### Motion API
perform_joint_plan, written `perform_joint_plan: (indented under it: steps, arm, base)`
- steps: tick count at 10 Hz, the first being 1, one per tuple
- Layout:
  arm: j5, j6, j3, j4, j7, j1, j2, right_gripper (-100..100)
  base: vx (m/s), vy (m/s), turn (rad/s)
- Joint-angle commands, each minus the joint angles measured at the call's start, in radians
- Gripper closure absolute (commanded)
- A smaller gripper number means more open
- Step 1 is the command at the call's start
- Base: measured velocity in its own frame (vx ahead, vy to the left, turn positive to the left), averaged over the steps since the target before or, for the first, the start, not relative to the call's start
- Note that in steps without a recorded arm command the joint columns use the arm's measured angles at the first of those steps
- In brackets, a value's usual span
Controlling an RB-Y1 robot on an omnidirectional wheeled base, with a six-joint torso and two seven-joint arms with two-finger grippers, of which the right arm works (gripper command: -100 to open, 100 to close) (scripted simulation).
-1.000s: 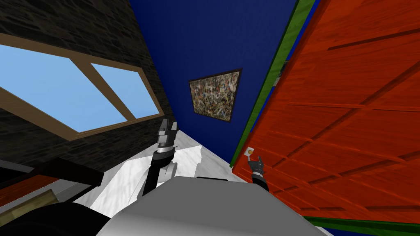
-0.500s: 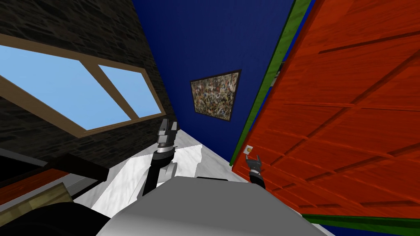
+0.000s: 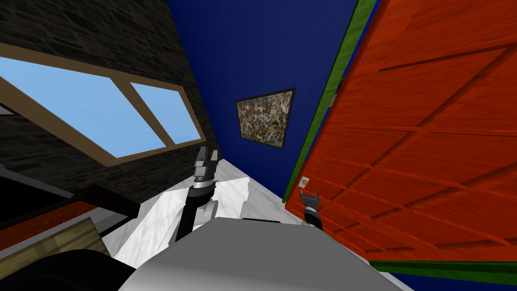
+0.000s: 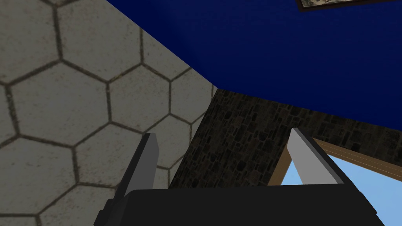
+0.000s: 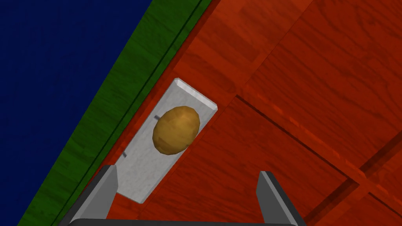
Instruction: Pull the door open
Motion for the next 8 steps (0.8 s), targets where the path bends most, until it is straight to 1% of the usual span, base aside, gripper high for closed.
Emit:
perform_joint_plan:
  steps: [1, 3, 4, 6, 7, 8]
  arm:
    - [-0.010, -0.002, 0.004, 0.013, -0.030, -0.011, 0.001, -100]
    - [-0.045, 0.007, 0.020, 0.011, -0.096, -0.025, 0.012, -100]
    - [-0.045, 0.007, 0.020, 0.011, -0.108, -0.025, 0.012, -100]
    - [-0.078, 0.015, 0.035, 0.008, -0.168, -0.037, 0.023, -100]
    - [-0.078, 0.015, 0.035, 0.008, -0.180, -0.037, 0.023, -100]
    - [-0.093, 0.019, 0.042, 0.007, -0.215, -0.043, 0.027, -100]
  base:
    - [-0.046, -0.007, 0.013]
    - [-0.066, -0.009, 0.033]
    - [-0.068, -0.009, 0.013]
    - [-0.067, -0.013, 0.027]
    - [-0.059, -0.010, 0.013]
    - [-0.057, -0.005, 0.019]
